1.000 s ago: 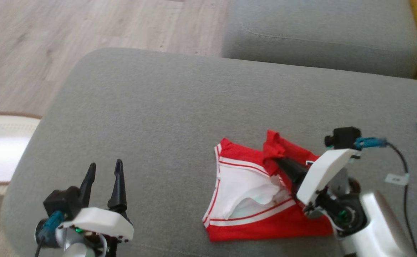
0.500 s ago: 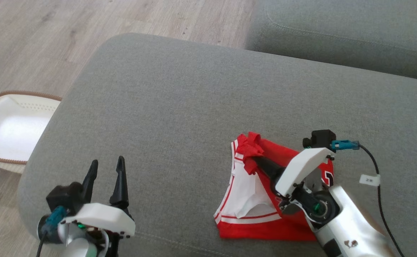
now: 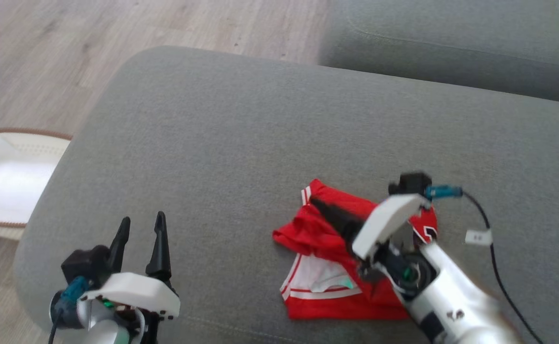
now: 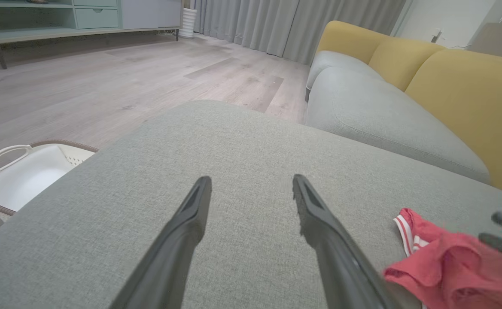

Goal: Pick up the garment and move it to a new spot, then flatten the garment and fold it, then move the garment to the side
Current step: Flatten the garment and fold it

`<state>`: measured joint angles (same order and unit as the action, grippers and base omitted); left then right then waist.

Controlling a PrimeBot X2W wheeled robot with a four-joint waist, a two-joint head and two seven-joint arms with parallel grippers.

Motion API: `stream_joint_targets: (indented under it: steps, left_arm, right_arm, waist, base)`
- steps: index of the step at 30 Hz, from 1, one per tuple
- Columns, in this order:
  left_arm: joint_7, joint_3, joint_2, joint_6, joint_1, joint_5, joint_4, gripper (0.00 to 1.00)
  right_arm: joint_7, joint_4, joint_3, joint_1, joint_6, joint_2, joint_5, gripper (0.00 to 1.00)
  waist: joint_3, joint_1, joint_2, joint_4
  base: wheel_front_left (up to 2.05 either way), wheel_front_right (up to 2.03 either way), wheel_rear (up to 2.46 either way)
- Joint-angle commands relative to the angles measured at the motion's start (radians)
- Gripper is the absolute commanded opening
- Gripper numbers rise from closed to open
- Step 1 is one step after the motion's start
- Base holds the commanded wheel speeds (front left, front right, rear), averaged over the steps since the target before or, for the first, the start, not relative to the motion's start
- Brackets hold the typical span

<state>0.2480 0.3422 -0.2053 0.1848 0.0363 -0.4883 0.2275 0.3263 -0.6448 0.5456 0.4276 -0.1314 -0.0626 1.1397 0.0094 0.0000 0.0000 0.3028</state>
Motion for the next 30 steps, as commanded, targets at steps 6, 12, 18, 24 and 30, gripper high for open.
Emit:
stream_joint_targets:
  steps: [6,12,18,24,30]
  left_arm:
    - [0.011,-0.055,-0.011,0.004,0.040,-0.008,-0.037,1.00]
    - [0.013,-0.073,-0.004,0.008,0.024,-0.006,-0.054,1.00]
    - [0.013,-0.089,0.009,0.004,0.012,0.006,-0.070,1.00]
    - [0.014,-0.089,0.020,-0.007,0.012,0.021,-0.071,1.00]
    - [0.014,-0.089,0.023,-0.015,0.014,0.026,-0.064,1.00]
  right_arm:
    - [-0.083,0.161,-0.029,0.076,0.001,-0.063,-0.023,1.00]
    - [-0.225,0.288,-0.114,0.034,0.001,-0.233,-0.156,1.00]
    - [-0.298,0.316,-0.223,-0.062,0.001,-0.314,-0.290,1.00]
    - [-0.229,0.317,-0.257,-0.113,0.001,-0.278,-0.337,1.00]
    - [-0.056,0.281,-0.257,-0.132,0.001,-0.190,-0.269,0.00]
  waist:
    - [-0.020,0.0000,0.0000,-0.055]
    - [-0.028,0.0000,0.0000,-0.105]
    - [-0.026,0.0000,0.0000,-0.133]
    - [-0.023,0.0000,0.0000,-0.129]
    - [-0.021,0.0000,0.0000,-0.107]
  base:
    - [0.00,0.00,0.00]
    - [0.00,0.00,0.00]
    - [0.00,0.00,0.00]
    - [0.00,0.00,0.00]
    - [0.00,0.00,0.00]
